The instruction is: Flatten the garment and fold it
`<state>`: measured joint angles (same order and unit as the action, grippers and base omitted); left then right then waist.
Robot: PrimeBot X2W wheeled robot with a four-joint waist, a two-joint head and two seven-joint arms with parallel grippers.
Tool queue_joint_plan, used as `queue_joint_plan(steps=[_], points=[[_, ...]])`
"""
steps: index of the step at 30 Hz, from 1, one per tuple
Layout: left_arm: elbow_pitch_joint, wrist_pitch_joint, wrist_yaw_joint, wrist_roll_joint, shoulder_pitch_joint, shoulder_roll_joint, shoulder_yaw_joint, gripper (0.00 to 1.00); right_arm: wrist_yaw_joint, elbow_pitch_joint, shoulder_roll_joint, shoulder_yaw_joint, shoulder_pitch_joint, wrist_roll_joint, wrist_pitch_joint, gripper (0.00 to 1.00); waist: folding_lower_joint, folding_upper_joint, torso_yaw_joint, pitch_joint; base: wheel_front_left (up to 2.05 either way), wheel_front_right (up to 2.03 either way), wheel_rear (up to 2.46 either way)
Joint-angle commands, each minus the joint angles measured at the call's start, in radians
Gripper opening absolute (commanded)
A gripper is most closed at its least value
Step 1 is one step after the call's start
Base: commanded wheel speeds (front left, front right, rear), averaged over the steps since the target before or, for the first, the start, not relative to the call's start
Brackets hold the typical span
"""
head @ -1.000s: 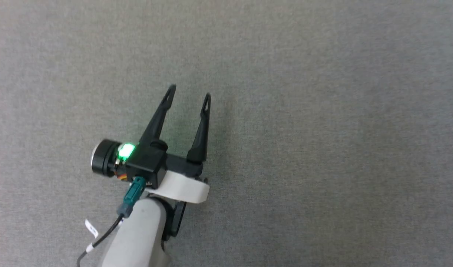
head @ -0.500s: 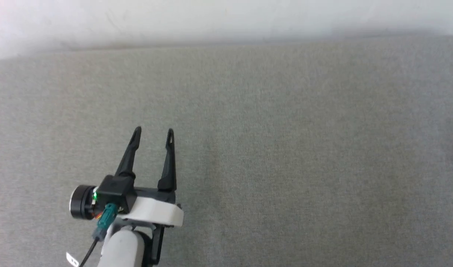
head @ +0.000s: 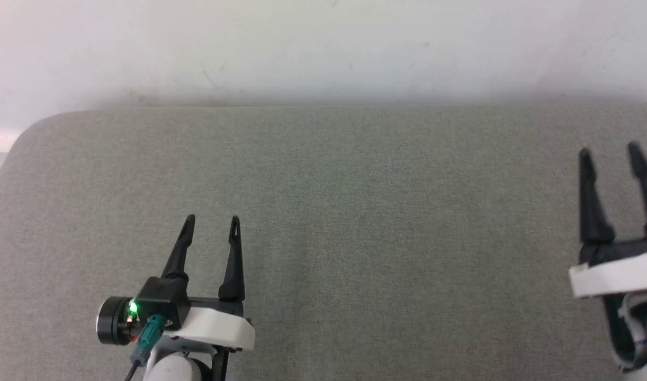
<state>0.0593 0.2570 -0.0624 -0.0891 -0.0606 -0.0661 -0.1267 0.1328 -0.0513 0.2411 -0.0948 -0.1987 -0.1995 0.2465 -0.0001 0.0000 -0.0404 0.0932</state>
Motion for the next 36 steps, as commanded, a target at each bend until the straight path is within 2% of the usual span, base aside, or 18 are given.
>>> queue_joint_plan(steps=[1, 5, 9, 25, 26, 36], points=[[0.006, 0.005, 0.008, 0.009, 0.018, -0.004, 0.006, 1.00, -0.002, 0.014, -0.044, 0.005, 0.058, 0.019, -0.004, 1.00, 0.0001, 0.0000, 0.017, -0.020, 0.00, 0.00, 0.00], [0.017, 0.005, 0.014, 0.007, 0.035, -0.003, 0.004, 1.00, -0.002, -0.001, -0.121, -0.004, 0.144, 0.005, -0.004, 1.00, 0.0001, 0.0000, 0.029, -0.036, 0.00, 0.00, 0.00], [0.037, 0.005, 0.006, 0.009, 0.054, 0.000, -0.002, 1.00, -0.002, -0.041, -0.152, 0.009, 0.208, -0.002, 0.001, 1.00, 0.0001, 0.0000, 0.035, -0.041, 0.00, 0.00, 0.00], [0.031, 0.005, -0.015, -0.015, 0.067, 0.009, 0.001, 1.00, -0.002, -0.064, -0.177, 0.019, 0.232, 0.012, 0.013, 1.00, 0.0001, 0.0000, 0.039, -0.041, 0.00, 0.00, 0.00], [0.034, 0.000, -0.010, -0.017, 0.056, 0.007, -0.002, 0.00, 0.000, -0.062, -0.174, 0.017, 0.228, 0.008, 0.005, 0.00, 0.0001, 0.0000, 0.039, -0.041, 0.00, 0.00, 0.00], [0.030, -0.012, -0.007, -0.013, 0.056, 0.007, 0.001, 0.00, 0.000, -0.058, -0.175, 0.019, 0.226, 0.015, -0.010, 0.00, 0.0002, 0.0000, 0.039, -0.043, 0.00, 0.00, 0.00]])
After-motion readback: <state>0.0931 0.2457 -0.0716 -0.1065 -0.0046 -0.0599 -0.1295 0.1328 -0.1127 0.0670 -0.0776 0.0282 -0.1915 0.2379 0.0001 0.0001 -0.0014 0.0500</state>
